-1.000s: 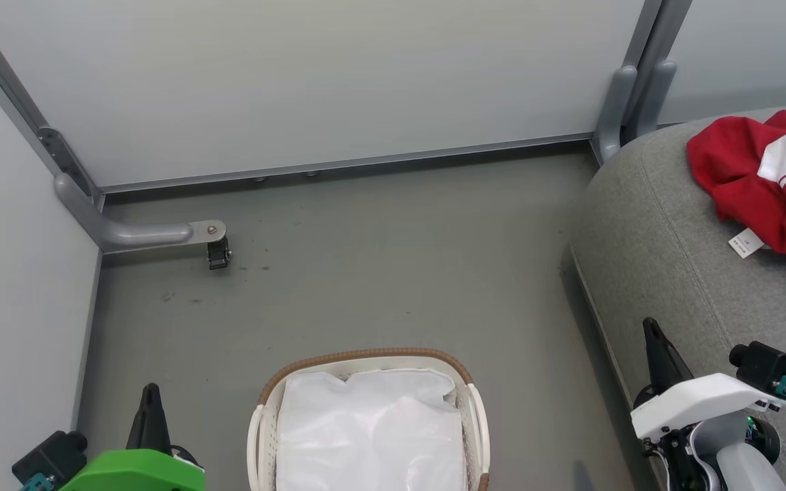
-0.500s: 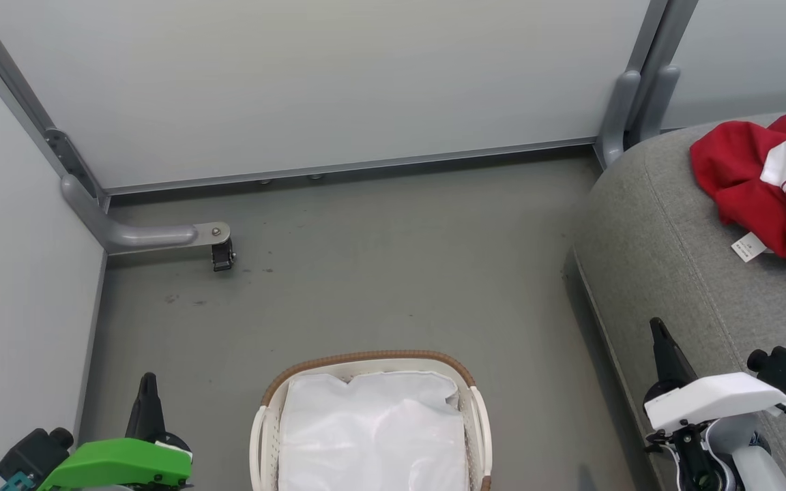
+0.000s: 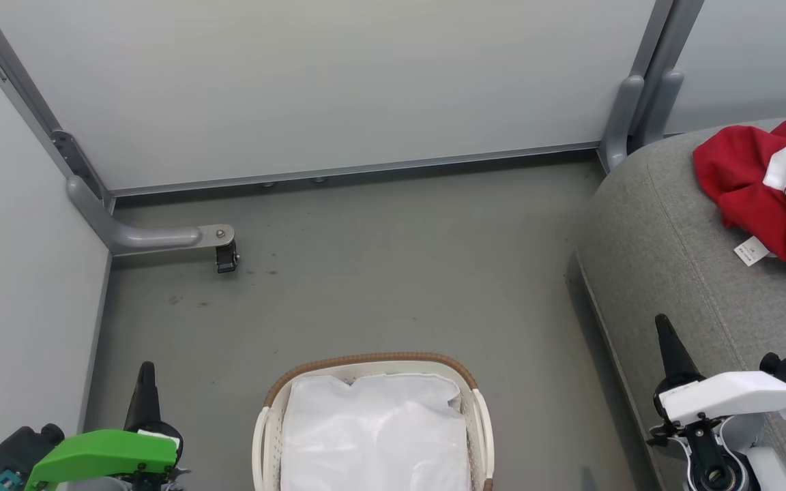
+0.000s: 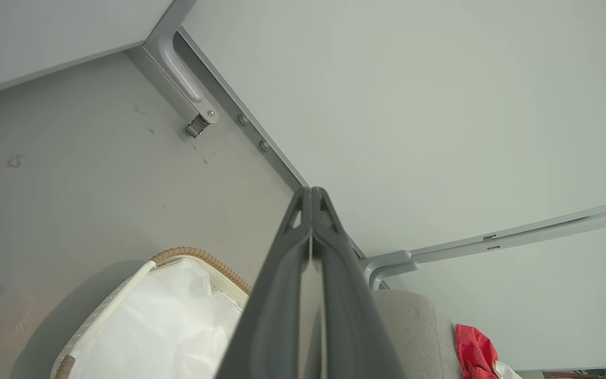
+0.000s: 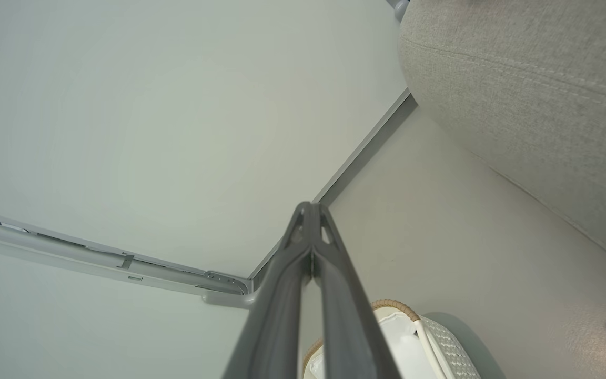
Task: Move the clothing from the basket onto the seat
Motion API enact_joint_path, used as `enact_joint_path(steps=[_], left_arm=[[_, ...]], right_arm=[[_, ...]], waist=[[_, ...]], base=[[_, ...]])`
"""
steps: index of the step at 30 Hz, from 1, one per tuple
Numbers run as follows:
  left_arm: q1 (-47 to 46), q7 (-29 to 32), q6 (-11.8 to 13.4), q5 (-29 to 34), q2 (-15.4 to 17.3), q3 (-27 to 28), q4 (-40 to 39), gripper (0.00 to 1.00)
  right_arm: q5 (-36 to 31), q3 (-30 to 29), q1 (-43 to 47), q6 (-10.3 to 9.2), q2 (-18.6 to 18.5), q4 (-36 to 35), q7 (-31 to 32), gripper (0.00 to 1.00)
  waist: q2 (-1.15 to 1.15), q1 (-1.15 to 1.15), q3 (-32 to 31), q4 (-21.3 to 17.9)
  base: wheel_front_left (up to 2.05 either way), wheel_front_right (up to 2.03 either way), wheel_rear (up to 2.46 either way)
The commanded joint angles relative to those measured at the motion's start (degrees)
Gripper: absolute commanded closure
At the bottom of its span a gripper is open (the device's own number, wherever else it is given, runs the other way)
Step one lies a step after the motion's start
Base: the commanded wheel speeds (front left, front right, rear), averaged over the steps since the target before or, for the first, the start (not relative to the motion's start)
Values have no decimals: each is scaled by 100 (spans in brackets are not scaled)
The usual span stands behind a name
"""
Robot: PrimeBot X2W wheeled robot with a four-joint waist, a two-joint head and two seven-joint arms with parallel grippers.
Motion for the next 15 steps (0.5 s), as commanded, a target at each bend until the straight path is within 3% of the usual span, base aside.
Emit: enact_joint_path(steps=[1,15], left_arm=[[-156,38,-30,-178,43,35,-85,100],[-224,246,-59,-966,48,81,-177,100]], right_arm=[[193,-26,10,-4,-39,-92,41,100],[1048,-87,59,-4,-44,-213,249,100]], waist=[[0,0,-5,5],[0,0,-47,45]], base=[[0,0,0],[0,0,0]])
